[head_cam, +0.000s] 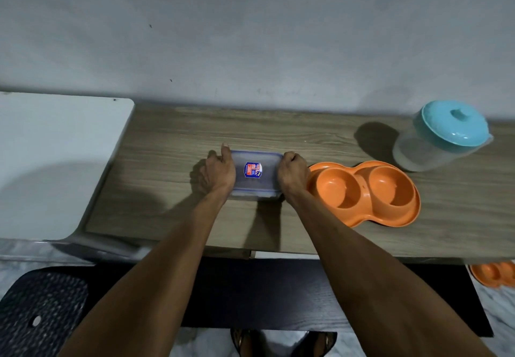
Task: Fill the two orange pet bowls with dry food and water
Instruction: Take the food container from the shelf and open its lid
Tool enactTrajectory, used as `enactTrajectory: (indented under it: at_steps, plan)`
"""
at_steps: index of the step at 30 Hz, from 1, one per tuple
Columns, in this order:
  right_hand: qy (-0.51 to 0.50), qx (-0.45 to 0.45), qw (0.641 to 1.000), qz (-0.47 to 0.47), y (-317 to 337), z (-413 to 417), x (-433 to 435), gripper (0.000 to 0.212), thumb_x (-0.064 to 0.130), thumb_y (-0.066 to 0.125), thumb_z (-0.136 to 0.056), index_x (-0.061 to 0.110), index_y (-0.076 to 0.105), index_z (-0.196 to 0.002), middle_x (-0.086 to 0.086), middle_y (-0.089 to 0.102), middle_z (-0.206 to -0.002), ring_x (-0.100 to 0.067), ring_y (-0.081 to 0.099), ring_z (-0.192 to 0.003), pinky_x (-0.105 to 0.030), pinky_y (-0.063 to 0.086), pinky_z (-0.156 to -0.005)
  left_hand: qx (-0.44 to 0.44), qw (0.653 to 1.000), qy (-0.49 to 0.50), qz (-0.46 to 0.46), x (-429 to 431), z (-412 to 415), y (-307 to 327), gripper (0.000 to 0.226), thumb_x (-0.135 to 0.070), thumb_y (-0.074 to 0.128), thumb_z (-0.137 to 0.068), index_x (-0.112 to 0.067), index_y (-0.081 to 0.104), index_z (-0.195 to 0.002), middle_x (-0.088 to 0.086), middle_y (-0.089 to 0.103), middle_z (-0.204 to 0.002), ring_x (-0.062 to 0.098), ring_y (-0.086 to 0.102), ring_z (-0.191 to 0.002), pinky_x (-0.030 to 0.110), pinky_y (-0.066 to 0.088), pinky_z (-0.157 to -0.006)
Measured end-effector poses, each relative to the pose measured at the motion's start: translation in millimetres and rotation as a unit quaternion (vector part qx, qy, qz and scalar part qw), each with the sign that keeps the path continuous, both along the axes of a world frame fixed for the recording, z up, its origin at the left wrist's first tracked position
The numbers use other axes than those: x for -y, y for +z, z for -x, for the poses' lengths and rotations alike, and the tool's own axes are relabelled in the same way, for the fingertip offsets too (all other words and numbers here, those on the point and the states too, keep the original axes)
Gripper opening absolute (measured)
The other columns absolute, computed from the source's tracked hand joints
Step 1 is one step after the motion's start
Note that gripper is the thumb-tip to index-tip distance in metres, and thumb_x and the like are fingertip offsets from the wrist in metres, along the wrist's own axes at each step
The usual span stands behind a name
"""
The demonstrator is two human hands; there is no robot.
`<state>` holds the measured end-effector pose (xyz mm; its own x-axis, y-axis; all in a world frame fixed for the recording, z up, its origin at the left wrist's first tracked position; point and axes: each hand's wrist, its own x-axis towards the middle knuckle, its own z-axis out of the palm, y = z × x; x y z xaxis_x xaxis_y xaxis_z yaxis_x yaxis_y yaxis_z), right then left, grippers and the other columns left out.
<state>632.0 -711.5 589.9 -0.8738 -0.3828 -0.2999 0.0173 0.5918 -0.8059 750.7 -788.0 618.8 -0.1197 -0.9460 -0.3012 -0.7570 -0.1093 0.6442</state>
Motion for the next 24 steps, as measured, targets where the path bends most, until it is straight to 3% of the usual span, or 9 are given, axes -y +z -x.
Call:
enactTrajectory:
  at_steps: [2,6,17,21,24]
  plan:
    - [-0.001,-0.002,1.0,0.003,-2,0,0,0.047,0.031,0.03,-0.102,0.0,0.065,-0.103,-0.022,0.067,-0.105,-0.035,0.063,-0.098,-0.043,0.049,-0.089,-0.005,1.0,-0.003,0.004,0,0,0,0.061,-0.055,0.027,-0.1,-0.011,0.06,-0.125,0.02,0.059,-0.131,0.038,0.052,-0.122,0.04,0.038,-0.096]
    - [0.005,-0.083,0.996,-0.006,-3,-1,-4,0.042,0.026,0.034,-0.101,0.001,0.066,-0.095,-0.019,0.069,-0.099,-0.032,0.062,-0.091,-0.036,0.042,-0.077,-0.033,0.999,0.001,-0.001,0,-1,2,0.059,-0.052,0.03,-0.101,-0.008,0.061,-0.123,0.019,0.059,-0.13,0.037,0.053,-0.121,0.037,0.039,-0.094]
    - [0.02,-0.13,0.99,-0.048,4,-2,-6,0.036,0.027,0.034,-0.103,0.002,0.059,-0.108,-0.019,0.064,-0.111,-0.035,0.06,-0.102,-0.037,0.038,-0.074,-0.078,0.995,0.066,-0.003,-6,-4,17,0.059,-0.05,0.046,-0.097,-0.001,0.054,-0.128,0.02,0.056,-0.133,0.035,0.051,-0.124,0.034,0.038,-0.091]
    - [0.074,-0.27,0.956,-0.092,14,3,0,0.03,0.025,0.042,-0.098,0.003,0.058,-0.111,-0.02,0.059,-0.117,-0.04,0.056,-0.108,-0.044,0.045,-0.083,-0.119,0.986,0.115,-0.006,-11,-20,18,0.061,-0.045,0.051,-0.095,0.004,0.046,-0.131,0.021,0.048,-0.138,0.033,0.048,-0.124,0.031,0.034,-0.084]
    - [0.153,-0.307,0.933,-0.105,28,1,18,0.031,0.027,0.044,-0.097,0.005,0.063,-0.108,-0.019,0.063,-0.114,-0.04,0.058,-0.107,-0.044,0.044,-0.086,-0.165,0.974,0.152,-0.035,-19,-33,5,0.071,-0.042,0.066,-0.085,0.006,0.041,-0.131,0.021,0.05,-0.131,0.033,0.052,-0.118,0.035,0.043,-0.09]
